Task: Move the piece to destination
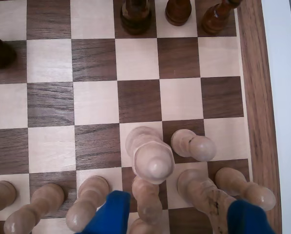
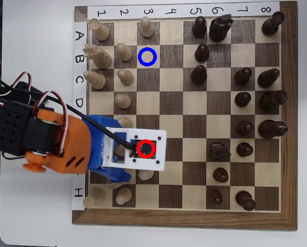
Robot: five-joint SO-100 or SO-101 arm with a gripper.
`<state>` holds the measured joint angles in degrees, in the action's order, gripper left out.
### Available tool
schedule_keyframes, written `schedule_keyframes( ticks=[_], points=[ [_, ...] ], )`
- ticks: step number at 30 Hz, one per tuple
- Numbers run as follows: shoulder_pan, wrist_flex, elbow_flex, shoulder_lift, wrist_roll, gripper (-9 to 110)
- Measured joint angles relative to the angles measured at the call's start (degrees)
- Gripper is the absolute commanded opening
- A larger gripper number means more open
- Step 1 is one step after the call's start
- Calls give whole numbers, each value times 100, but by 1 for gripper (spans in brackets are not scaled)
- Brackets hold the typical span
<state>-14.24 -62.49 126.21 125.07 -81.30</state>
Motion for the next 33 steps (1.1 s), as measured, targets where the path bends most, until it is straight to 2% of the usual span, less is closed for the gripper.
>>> schedule_keyframes(
  ticks=[33],
  points=[
    [396,1169,422,413,-88,27]
  ],
)
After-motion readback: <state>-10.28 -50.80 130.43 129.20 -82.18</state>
